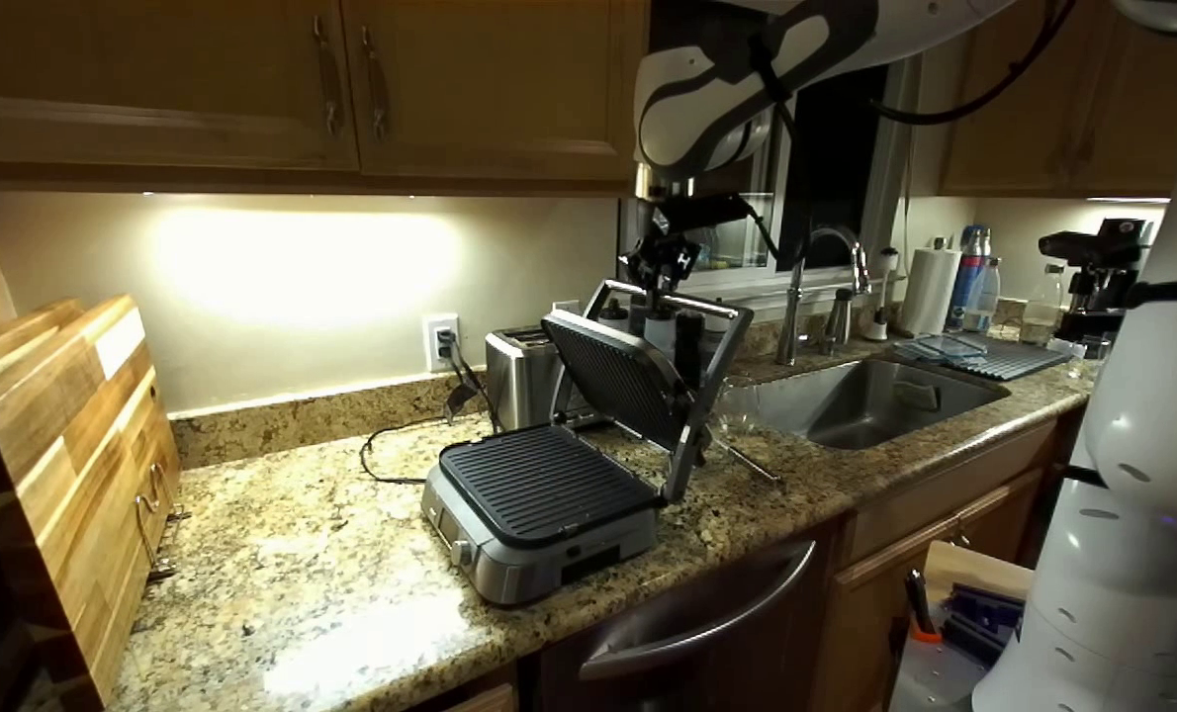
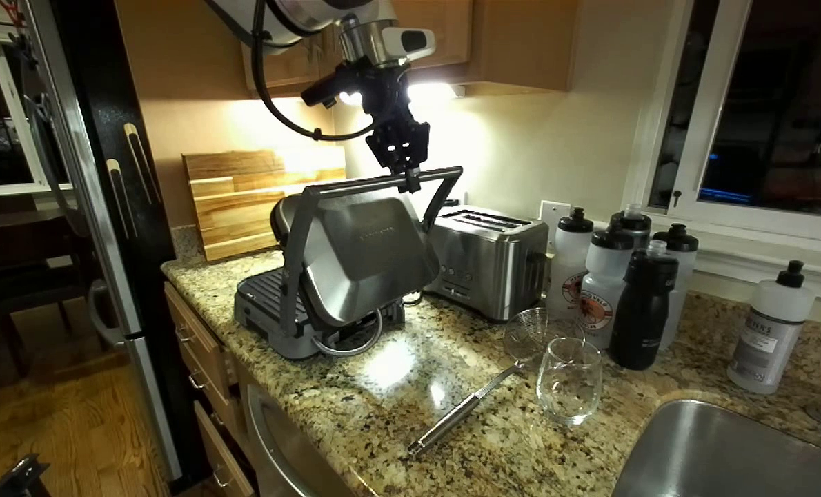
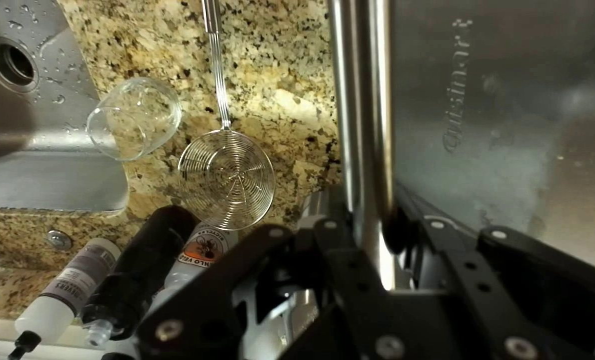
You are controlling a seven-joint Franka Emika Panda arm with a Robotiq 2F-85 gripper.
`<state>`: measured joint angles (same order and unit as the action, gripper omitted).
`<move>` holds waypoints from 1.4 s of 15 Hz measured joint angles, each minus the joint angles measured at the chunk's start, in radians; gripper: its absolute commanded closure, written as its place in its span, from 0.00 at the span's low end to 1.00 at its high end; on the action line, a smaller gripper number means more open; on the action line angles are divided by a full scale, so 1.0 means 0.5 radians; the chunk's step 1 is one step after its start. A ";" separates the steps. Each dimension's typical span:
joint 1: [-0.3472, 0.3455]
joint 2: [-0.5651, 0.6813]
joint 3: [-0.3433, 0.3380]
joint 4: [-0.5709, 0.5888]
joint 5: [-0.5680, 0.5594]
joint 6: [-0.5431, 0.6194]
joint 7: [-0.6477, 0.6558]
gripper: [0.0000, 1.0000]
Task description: Open the sandwich maker
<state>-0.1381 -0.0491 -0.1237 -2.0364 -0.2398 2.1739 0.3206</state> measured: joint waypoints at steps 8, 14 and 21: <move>-0.027 0.058 -0.059 -0.001 -0.020 -0.014 -0.029 0.89; -0.049 0.102 -0.089 0.001 -0.024 -0.021 -0.055 0.89; -0.063 0.160 -0.103 0.043 -0.024 -0.090 -0.071 0.89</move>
<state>-0.1694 0.0307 -0.1749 -2.0151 -0.2517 2.1287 0.2850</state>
